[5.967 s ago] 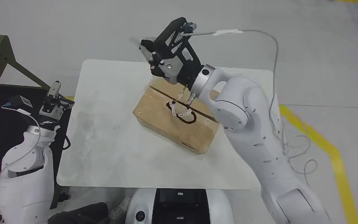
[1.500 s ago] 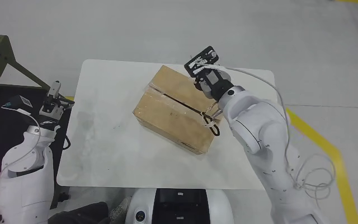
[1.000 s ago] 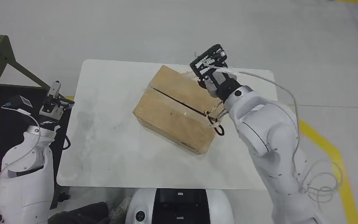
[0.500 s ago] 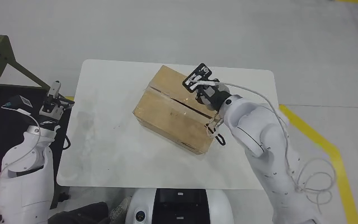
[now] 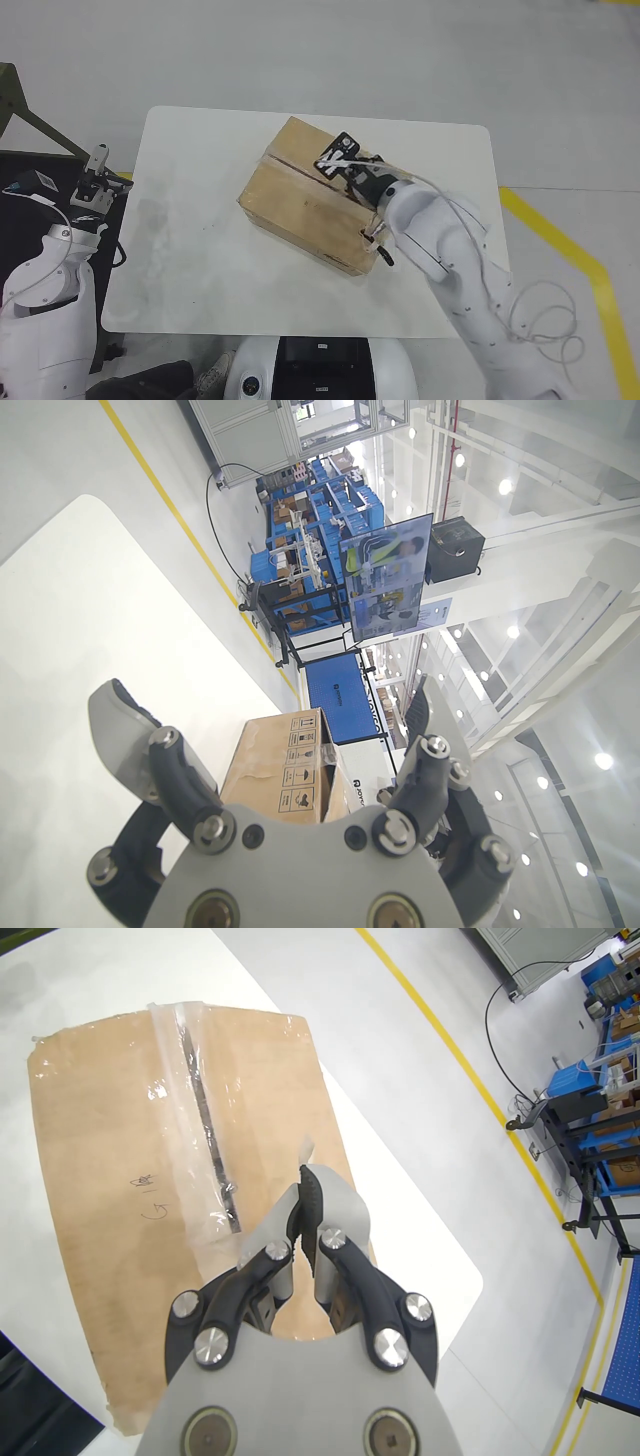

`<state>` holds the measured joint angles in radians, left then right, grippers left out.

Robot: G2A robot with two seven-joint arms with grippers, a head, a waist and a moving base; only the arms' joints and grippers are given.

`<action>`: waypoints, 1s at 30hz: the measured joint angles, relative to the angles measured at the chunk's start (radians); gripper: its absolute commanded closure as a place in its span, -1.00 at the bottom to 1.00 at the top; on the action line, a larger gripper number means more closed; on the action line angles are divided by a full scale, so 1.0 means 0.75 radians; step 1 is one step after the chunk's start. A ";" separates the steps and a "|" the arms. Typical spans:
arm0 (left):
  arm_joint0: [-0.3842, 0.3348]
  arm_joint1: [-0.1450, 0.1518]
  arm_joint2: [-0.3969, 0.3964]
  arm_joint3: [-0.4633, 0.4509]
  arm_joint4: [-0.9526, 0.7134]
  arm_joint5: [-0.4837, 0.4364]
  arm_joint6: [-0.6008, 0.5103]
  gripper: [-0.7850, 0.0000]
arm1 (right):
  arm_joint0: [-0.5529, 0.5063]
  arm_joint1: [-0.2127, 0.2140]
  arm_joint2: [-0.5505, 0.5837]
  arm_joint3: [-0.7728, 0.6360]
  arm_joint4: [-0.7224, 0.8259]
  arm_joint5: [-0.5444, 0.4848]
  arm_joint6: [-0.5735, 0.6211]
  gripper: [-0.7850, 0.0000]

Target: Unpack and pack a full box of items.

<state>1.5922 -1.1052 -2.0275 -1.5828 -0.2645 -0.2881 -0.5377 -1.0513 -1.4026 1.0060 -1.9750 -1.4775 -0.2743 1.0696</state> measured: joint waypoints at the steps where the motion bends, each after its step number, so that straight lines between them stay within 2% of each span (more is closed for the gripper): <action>1: 0.000 0.000 0.000 0.000 0.000 0.000 0.000 -1.00 | 0.001 -0.001 -0.005 0.007 -0.008 0.003 0.002 1.00; 14: 0.000 0.000 0.000 0.000 0.000 0.000 0.000 -1.00 | 0.025 -0.014 -0.063 0.072 -0.042 0.041 -0.002 0.98; 16: 0.000 0.000 0.000 0.000 0.000 0.000 0.000 -1.00 | 0.029 -0.017 -0.069 0.079 -0.035 0.047 -0.003 -0.48; 19: 0.000 0.000 0.000 0.000 0.000 0.000 0.000 -1.00 | 0.032 -0.019 -0.072 0.071 -0.039 0.059 0.003 -1.00; 30: 0.000 0.000 0.000 0.000 0.000 0.000 0.000 -1.00 | 0.018 -0.020 -0.038 -0.035 -0.063 0.091 0.039 -1.00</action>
<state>1.5922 -1.1052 -2.0275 -1.5828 -0.2645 -0.2881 -0.5377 -1.0382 -1.4176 0.9771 -2.0015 -1.5249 -0.2061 1.0992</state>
